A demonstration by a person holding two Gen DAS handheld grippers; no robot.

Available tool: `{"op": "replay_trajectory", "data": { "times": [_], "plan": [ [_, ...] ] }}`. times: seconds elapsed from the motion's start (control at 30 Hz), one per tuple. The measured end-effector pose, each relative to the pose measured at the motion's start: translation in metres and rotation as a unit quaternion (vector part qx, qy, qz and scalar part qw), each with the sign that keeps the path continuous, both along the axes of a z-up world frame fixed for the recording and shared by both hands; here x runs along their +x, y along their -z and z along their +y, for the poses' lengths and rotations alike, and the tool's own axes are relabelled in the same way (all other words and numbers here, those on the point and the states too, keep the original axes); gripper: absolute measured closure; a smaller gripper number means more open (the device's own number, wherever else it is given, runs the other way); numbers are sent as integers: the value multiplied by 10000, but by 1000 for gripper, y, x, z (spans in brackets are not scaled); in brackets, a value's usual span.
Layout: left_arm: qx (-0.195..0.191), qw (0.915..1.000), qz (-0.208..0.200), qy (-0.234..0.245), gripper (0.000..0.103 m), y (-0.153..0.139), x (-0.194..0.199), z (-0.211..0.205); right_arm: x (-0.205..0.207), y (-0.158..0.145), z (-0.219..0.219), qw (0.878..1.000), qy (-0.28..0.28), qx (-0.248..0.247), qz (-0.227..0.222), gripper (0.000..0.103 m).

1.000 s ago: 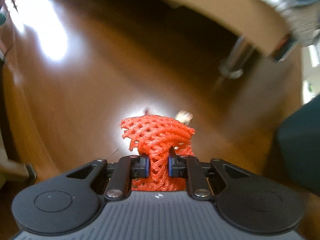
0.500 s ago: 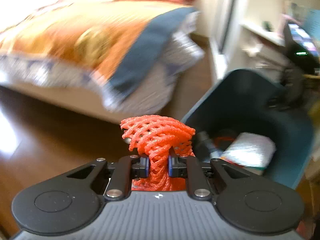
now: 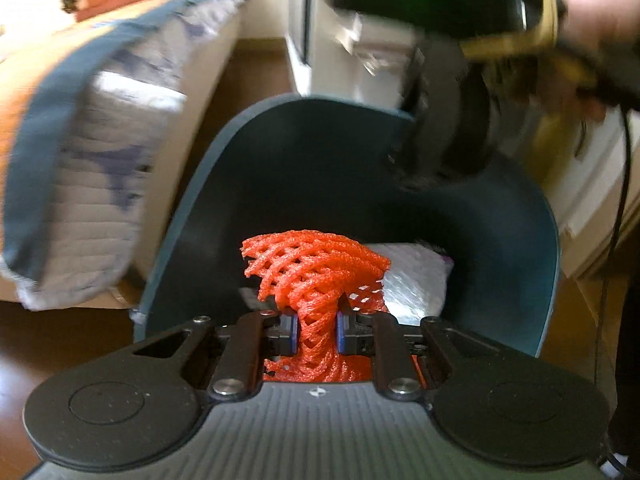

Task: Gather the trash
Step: 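Carry the orange foam net into the teal bin and release it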

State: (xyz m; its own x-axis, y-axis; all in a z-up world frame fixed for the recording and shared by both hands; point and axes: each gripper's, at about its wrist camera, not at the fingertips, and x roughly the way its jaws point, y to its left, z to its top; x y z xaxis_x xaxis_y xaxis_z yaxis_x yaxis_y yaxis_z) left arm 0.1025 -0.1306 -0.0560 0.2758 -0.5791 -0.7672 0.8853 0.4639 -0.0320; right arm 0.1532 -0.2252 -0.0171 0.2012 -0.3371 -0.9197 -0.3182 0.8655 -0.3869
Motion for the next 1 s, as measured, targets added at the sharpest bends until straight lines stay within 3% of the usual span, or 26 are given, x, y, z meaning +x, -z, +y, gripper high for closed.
{"op": "replay_trajectory", "data": {
  "times": [0.13,0.4,0.67,0.8,0.83,0.9,1.0],
  "plan": [
    [330,9993,25,164,87,22,-2,-20,1,-1,1,10000,-1,-1,2,96],
    [809,9943,665,214,87,55,14,-46,1,-1,1,10000,18,12,-28,97],
    [970,9934,545,266,85,63,7,-55,2,-1,2,10000,12,16,-16,96],
    [995,9924,668,295,65,67,6,-55,3,0,2,10000,4,7,-8,96],
    [945,9927,684,319,51,66,6,-54,3,-1,3,10000,1,8,-6,96],
    [782,9939,686,359,33,62,4,-50,3,0,3,10000,-4,12,-2,96],
    [583,9946,733,450,32,54,4,-45,3,0,2,10000,5,18,-5,96]
  ]
}}
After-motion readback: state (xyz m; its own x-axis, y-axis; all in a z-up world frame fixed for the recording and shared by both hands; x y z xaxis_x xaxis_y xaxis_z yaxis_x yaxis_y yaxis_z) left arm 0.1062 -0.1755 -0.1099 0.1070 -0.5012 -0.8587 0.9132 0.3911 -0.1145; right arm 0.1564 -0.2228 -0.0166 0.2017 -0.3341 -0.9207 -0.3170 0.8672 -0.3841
